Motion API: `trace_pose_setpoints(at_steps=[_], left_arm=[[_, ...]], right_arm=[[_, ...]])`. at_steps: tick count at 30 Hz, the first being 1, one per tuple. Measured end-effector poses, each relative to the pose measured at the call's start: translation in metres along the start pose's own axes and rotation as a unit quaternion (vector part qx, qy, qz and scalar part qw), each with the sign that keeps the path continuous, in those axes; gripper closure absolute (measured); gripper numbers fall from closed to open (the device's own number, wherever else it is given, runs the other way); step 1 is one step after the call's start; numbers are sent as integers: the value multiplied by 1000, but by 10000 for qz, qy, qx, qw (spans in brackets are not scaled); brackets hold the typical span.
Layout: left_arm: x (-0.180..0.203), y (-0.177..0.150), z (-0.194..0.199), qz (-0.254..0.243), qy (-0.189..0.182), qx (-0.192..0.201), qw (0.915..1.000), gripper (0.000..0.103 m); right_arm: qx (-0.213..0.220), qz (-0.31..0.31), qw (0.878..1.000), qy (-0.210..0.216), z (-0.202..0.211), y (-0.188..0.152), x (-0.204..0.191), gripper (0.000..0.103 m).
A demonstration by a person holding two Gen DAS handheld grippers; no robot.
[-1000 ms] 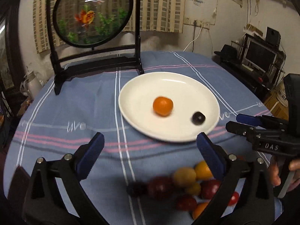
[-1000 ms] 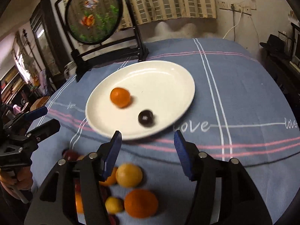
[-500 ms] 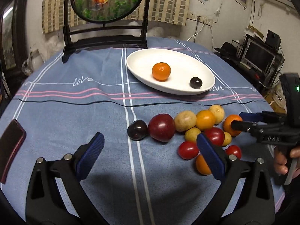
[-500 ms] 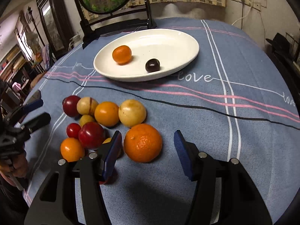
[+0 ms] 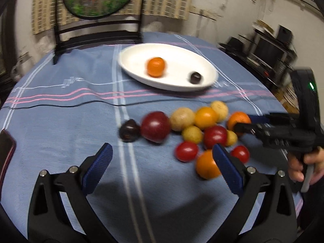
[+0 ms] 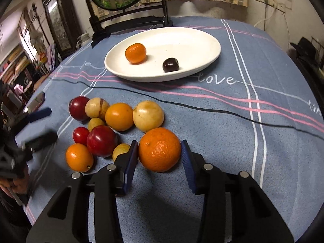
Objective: Organize fruits
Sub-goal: 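Grasp a mandarin orange with the left tool while the right tool grasps another orange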
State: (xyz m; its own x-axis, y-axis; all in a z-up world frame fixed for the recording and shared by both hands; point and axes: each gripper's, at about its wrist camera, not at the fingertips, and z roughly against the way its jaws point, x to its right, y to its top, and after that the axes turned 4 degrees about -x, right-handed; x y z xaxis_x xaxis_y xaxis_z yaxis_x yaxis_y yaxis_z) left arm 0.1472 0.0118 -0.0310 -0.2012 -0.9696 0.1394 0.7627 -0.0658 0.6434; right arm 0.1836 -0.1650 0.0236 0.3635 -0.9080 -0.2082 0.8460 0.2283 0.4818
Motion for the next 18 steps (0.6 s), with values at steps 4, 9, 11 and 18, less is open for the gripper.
trace_pose_setpoints(at_steps=[4,9,11,18], left_arm=[[24,-8,6,-623,-338,51,9975,12],[45,-17,0,-1078,-760,-187,9911,39],[49,-19,-5,-1154,-686,-282,9905,42],[41,-16,-21,-913,-747,-620,9911,63]], right_arm=[[130,-246,9996,45,5,-1,8,60],[96,-452,9989,85,5,-3,15,60],[99,-474,9988,95,6,-2,15,60],[113,-442,9989,81,8,-4,13,60]])
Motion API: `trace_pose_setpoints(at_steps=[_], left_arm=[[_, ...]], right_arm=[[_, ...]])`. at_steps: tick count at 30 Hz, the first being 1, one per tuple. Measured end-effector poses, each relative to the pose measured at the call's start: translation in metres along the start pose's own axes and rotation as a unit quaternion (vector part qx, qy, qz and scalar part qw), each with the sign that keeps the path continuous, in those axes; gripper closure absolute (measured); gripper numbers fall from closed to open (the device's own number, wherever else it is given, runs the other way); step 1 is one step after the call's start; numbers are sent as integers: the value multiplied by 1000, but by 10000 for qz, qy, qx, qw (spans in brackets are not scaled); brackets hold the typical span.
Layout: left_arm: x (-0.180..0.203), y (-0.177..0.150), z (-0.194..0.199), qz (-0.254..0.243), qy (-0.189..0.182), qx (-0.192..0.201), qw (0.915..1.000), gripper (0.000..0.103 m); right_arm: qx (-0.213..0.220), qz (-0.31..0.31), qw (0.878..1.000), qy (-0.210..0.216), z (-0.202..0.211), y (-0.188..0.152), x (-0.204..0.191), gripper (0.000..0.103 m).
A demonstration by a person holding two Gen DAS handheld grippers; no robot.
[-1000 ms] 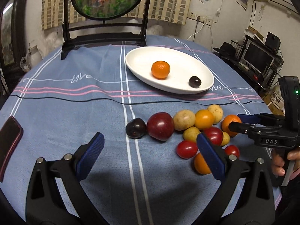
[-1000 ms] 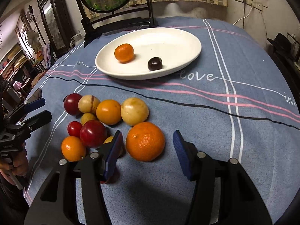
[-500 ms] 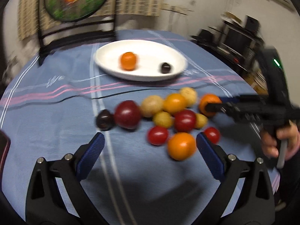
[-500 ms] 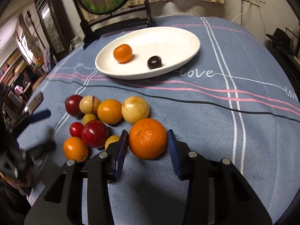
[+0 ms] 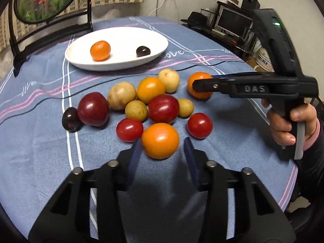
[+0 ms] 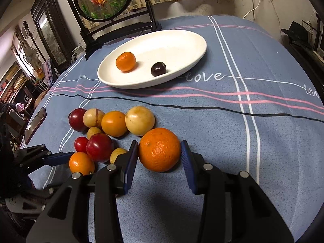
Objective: Organize fruits
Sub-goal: 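Grasp a mandarin orange with the left tool while the right tool grasps another orange, then lower both oranges onto the white plate and open both tools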
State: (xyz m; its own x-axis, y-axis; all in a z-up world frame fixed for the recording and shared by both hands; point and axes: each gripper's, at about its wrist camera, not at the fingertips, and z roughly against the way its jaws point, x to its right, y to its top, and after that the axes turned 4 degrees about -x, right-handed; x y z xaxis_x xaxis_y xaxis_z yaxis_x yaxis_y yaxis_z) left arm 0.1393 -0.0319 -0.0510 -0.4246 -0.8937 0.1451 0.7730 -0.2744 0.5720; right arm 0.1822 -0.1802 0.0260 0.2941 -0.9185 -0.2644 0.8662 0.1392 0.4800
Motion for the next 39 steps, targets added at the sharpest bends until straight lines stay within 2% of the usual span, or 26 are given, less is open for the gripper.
trace_pose_setpoints(at_steps=[6,10,17,21,24,26,30,33,35,39], left_arm=[[4,4,-5,24,54,-28,10000,62],[7,9,-14,70,150,-182,9997,62],[1,9,-13,208,-24,-147,9997,63],[3,11,-2,211,-117,107,9997,63],[-3,18,12,316,-306,393,9983,63],[-9,31,18,451,-342,497,9972,63],[-25,69,20,711,-154,658,9952,63],[-38,100,19,772,217,831,9933,63],[-54,121,12,899,415,880,9912,63],[-96,149,-13,1493,603,739,9842,63]], right_arm=[[-2,43,10000,-1,1,-1,-2,60],[16,34,10000,-3,2,-1,-2,60],[91,37,9999,29,5,-4,-3,60],[187,94,9998,67,9,-6,-6,60],[463,224,9987,66,15,-3,-10,60],[715,262,9970,148,19,2,-13,60],[1102,79,9937,202,18,24,-12,60],[1399,-87,9901,104,11,48,-8,60],[1495,-122,9887,-40,3,65,-6,60],[1371,-489,9893,48,-18,99,12,60]])
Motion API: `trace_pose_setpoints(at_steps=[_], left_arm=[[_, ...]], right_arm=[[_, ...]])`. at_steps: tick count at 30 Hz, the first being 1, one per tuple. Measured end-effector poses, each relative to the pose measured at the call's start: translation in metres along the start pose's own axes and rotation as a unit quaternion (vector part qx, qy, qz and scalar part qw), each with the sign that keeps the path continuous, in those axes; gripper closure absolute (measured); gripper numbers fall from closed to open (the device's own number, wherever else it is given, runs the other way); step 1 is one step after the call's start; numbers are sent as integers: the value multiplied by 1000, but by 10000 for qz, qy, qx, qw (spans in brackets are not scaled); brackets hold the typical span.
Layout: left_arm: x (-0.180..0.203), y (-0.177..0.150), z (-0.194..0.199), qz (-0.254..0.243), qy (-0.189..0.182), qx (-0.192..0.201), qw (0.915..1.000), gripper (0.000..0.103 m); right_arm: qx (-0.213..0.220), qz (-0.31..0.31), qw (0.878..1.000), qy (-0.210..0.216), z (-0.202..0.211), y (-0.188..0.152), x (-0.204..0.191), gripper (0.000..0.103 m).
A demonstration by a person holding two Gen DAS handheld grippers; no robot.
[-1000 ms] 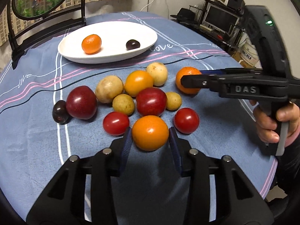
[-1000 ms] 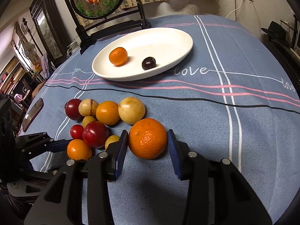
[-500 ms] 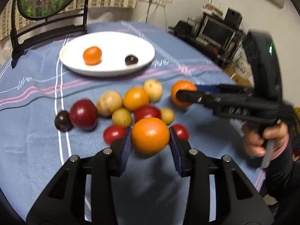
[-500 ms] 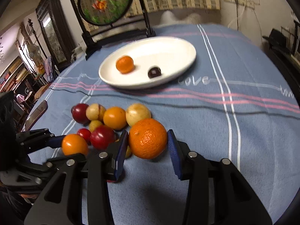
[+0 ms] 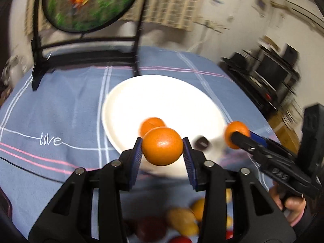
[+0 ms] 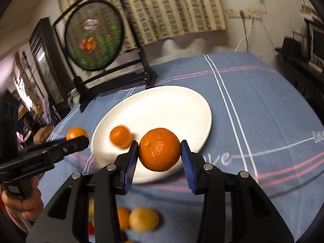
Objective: Organize fruits
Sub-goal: 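Lower both oranges onto the white plate and open both tools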
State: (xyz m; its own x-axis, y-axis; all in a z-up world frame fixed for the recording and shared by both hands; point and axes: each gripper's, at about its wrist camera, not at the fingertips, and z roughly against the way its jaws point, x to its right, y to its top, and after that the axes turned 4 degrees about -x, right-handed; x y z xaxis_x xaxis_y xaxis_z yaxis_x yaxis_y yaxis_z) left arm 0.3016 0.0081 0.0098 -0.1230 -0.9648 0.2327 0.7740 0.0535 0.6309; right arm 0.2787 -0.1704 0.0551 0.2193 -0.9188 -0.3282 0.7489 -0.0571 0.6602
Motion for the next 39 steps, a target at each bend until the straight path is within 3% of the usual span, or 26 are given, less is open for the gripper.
trace_pose_setpoints(at_steps=[5,11,12,14,16,20,25,29,33,39], left_arm=[[-22,17,-28,241,220,-190,9993,63],[-35,19,-44,345,422,-324,9980,61],[-36,19,-45,369,482,-325,9976,55],[-35,19,-38,381,581,-229,9973,28],[-28,21,-21,354,812,-3,9961,20],[-8,15,16,107,882,441,9951,6],[8,-28,39,-317,760,312,9961,6],[12,-66,55,-475,580,78,9972,6],[15,-102,68,-635,320,106,9974,6],[11,-138,66,-789,603,72,9950,6]], right_arm=[[-148,-58,9997,-171,-31,20,11,60],[-433,-10,9987,-252,-48,20,12,58],[-492,3,9984,-275,-49,20,11,55],[-461,-21,9986,-255,-43,20,10,47],[-360,65,9990,-275,-34,21,6,45],[-30,342,9989,-308,-3,17,-8,41],[-303,522,9982,-25,21,-9,-17,41],[-493,767,9957,-162,44,-51,-23,41],[-985,777,9921,38,50,-82,-24,41],[-1350,1011,9851,326,58,-111,-35,41]])
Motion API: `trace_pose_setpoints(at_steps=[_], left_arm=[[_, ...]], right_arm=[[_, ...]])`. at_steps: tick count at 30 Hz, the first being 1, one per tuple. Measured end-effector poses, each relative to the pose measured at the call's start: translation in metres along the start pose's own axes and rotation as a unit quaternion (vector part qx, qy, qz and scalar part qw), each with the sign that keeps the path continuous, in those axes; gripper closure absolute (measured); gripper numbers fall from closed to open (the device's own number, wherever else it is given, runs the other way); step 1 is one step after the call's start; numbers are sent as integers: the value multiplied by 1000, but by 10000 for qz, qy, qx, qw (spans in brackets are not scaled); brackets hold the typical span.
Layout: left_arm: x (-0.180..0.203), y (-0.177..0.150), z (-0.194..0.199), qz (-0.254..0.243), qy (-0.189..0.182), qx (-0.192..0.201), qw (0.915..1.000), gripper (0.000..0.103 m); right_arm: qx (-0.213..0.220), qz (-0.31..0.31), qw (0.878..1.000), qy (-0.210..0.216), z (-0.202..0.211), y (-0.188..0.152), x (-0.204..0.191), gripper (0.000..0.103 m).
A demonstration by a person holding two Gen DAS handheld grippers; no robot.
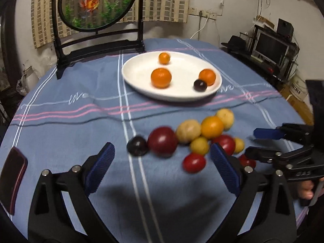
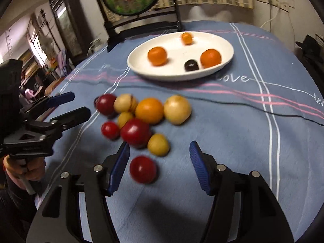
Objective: Organize fruits
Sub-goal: 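Grasp a red tomato with the left tool while the right tool grasps another tomato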
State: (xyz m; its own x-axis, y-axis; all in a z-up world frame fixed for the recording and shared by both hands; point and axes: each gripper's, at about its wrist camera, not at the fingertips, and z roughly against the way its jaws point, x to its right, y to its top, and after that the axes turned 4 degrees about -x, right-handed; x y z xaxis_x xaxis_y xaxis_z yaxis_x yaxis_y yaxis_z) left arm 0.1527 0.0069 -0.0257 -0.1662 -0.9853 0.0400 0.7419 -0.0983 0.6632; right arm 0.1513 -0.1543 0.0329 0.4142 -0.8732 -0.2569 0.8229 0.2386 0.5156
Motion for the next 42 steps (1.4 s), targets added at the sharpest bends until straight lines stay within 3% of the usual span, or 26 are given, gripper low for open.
trace_pose_setpoints(at_steps=[6,11,20,23,29,30,33,38,42], left_arm=[[1,-6,-3,3,-48,-134,9999,6],[2,-8,-1,10,-38,-130,9999,6],[-1,-8,-2,85,-17,-170,9998,6],[-1,-8,-3,108,-31,-191,9998,6],[4,-12,-6,19,-333,-314,9990,7],[8,-13,-6,-61,-404,-314,9987,8],[24,-15,-7,-457,-508,-297,9972,26],[29,-11,-25,-469,-694,-637,9945,53],[31,-8,-32,-459,-608,-681,9948,55]], right_arm=[[-151,296,9994,-33,-3,-5,-14,42],[-252,463,9985,-114,-7,-7,-21,56],[-396,566,9975,-141,-12,-13,-25,63],[-424,548,9975,-152,-14,-14,-25,71],[-272,109,9994,165,-4,-10,-8,74],[-234,29,9994,248,-1,-9,-5,74],[-145,-100,9995,255,3,-8,0,74],[-115,-148,9996,207,5,-7,1,74],[-109,-139,9996,217,7,-8,1,74]])
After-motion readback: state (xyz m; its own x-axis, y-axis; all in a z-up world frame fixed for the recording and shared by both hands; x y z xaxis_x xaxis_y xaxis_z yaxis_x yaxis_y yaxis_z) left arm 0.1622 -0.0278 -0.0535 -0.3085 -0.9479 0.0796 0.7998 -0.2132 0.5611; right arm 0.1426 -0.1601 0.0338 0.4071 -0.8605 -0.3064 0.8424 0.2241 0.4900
